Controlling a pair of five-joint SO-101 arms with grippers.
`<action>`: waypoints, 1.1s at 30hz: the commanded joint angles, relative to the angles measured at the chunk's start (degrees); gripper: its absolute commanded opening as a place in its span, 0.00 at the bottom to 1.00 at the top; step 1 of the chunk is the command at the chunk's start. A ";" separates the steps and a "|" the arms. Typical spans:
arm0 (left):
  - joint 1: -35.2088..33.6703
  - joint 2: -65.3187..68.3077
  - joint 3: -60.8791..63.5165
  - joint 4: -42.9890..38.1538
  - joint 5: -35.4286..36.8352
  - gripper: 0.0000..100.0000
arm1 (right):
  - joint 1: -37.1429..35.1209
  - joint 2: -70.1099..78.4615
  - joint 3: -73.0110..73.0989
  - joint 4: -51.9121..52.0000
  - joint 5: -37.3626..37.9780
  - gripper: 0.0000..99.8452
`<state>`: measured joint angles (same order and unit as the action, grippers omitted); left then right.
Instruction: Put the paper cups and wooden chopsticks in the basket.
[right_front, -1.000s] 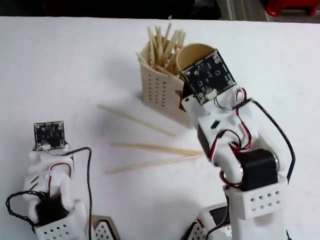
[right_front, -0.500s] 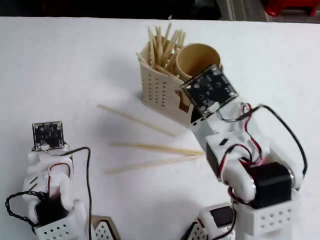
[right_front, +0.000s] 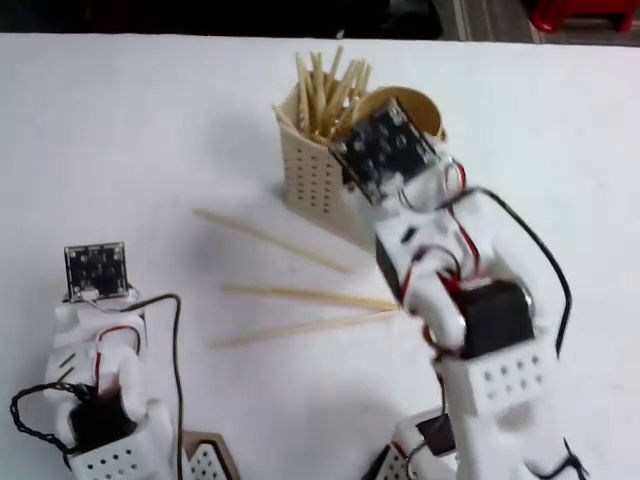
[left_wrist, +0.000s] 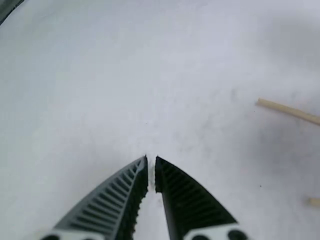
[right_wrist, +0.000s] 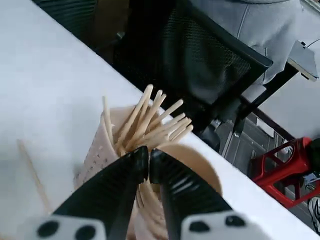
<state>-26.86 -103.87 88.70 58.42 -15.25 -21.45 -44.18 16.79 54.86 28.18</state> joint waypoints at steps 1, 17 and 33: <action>-0.48 -0.57 -0.44 -1.23 -0.70 0.05 | 0.04 1.45 -0.88 -3.03 0.18 0.02; -0.48 -0.57 -0.44 -1.23 -0.70 0.05 | 0.22 -5.67 3.69 13.41 0.70 0.02; -0.48 -0.57 -0.44 -1.23 -0.70 0.05 | -0.22 6.99 -6.33 2.51 0.18 0.02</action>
<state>-26.86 -103.87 88.70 58.42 -15.25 -21.45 -32.22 13.19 51.08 28.26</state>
